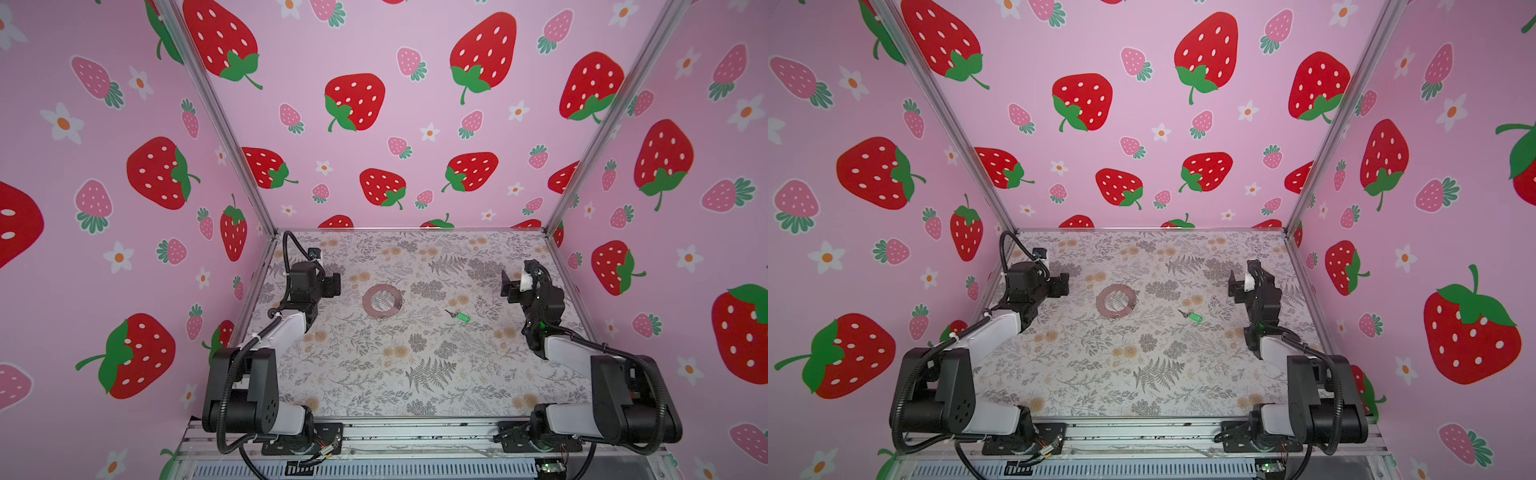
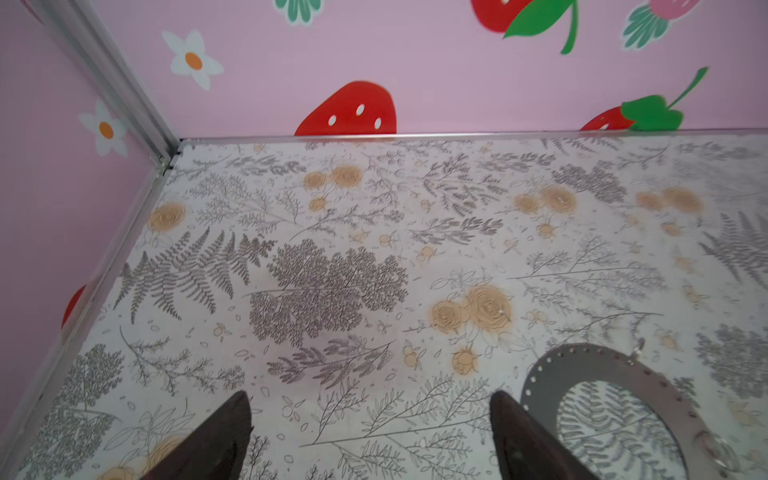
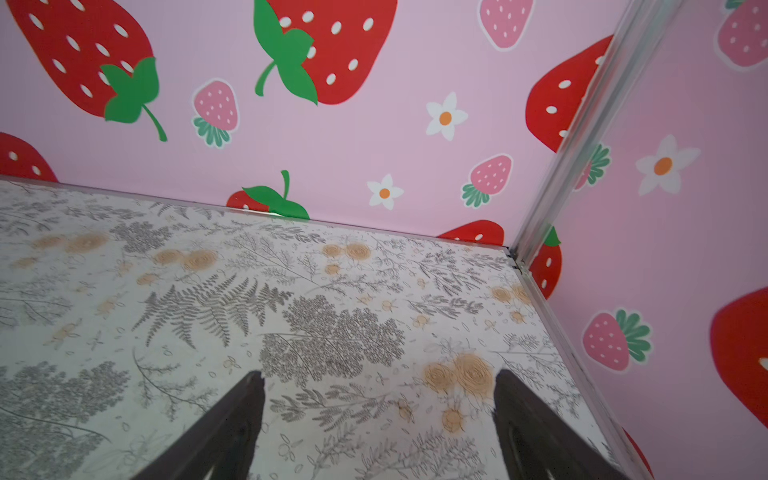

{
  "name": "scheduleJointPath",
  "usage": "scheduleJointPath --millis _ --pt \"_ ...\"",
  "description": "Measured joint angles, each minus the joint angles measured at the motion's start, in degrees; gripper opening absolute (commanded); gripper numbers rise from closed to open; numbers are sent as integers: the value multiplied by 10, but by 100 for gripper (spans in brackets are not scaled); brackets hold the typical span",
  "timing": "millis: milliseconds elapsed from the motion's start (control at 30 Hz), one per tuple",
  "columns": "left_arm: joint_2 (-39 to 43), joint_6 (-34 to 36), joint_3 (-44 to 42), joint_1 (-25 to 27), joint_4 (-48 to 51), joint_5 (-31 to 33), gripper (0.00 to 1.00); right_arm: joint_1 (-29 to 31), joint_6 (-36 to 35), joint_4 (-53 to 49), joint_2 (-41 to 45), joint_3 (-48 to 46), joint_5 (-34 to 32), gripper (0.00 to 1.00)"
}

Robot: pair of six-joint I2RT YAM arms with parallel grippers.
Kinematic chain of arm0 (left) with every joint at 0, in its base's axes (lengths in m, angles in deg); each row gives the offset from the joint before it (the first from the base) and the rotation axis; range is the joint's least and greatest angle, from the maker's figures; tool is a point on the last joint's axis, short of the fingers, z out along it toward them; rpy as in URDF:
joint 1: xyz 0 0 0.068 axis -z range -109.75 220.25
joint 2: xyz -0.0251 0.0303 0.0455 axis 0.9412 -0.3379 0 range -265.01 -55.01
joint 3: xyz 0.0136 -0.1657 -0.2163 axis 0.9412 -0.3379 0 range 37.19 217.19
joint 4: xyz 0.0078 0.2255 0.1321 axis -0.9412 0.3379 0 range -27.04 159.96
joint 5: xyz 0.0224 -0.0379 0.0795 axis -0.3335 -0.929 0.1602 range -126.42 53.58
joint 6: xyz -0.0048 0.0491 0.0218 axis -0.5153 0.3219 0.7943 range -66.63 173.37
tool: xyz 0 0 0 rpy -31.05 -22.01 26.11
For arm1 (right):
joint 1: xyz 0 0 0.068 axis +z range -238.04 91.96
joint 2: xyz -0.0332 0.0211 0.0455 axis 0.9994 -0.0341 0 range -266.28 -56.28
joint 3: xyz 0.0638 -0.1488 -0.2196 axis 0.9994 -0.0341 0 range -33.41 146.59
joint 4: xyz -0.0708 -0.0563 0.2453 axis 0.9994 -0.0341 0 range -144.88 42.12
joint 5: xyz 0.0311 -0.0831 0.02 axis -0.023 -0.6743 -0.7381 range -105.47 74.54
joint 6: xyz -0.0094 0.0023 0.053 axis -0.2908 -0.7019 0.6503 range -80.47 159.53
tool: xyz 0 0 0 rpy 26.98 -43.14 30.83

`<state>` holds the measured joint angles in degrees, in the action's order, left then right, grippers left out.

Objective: Put the keys on the keyring
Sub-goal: 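Reach both grippers toward the silver metal ring on the table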

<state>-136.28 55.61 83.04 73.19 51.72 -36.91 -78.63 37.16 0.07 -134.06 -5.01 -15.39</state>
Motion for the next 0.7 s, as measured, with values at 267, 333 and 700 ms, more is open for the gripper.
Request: scheduleJointPath --millis 267,333,700 --pt "-13 43 104 102 168 -19 81 145 -44 -153 -56 149 14 73" --pt "-26 37 133 127 204 -3 77 179 -49 -176 -81 175 18 72" --pt "-49 -66 152 233 308 118 72 258 -5 -243 -188 228 30 64"
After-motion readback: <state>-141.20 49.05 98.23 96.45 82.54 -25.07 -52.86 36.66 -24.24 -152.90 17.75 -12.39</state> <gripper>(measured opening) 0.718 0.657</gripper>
